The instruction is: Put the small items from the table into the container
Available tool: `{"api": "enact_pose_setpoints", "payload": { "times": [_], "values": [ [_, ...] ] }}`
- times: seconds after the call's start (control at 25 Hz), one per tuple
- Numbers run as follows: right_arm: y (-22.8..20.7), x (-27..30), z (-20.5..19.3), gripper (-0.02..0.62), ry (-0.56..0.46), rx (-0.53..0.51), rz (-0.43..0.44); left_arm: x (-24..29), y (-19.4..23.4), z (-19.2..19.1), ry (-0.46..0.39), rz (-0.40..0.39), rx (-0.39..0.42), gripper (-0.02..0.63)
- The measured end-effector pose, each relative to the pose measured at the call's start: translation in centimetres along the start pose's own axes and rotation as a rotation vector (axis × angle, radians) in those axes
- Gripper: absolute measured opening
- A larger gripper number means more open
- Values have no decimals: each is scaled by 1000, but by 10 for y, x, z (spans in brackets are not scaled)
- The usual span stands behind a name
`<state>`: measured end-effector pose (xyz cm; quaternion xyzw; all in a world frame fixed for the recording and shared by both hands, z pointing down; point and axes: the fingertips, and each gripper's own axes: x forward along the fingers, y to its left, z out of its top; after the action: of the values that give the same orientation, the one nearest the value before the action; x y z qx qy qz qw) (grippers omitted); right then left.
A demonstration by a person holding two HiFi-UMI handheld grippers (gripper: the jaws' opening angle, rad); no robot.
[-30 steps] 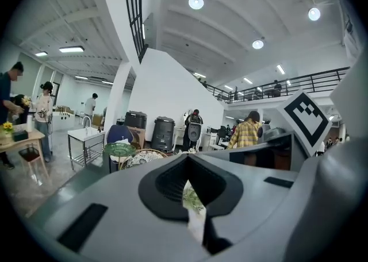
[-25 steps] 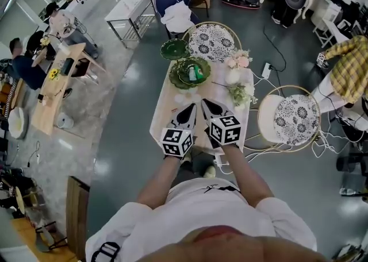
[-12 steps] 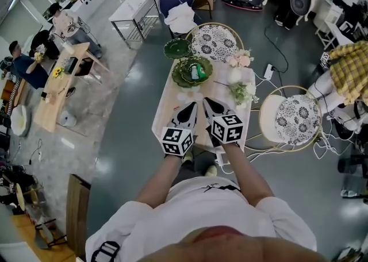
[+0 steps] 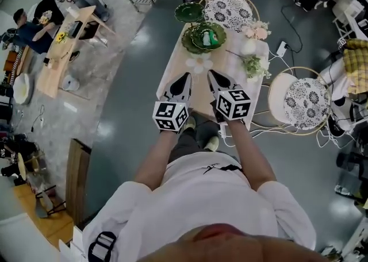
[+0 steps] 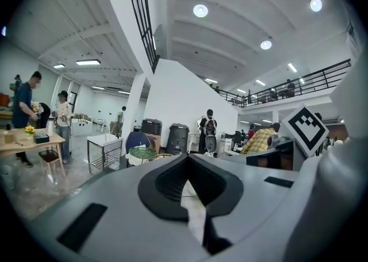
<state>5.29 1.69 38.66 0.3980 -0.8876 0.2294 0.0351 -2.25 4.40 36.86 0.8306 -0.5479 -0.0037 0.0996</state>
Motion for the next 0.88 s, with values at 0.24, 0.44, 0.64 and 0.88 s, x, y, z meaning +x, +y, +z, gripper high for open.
{"api": "enact_pose_setpoints", "payload": {
  "times": [0.24,0.44,0.64,0.88],
  "values": [
    [8,27,-25,15,62,-18,31,-5,34,-11,6,50,17,6],
    [13,50,-47,17,119,-18,21,-3,56,-23,19,42,12,6],
    [9,91,-76,17,184,-10,-3,10,89,-37,31,24,28,6],
    [-8,134,-109,17,251,7,-45,41,126,-71,84,-15,19,6]
  ]
}}
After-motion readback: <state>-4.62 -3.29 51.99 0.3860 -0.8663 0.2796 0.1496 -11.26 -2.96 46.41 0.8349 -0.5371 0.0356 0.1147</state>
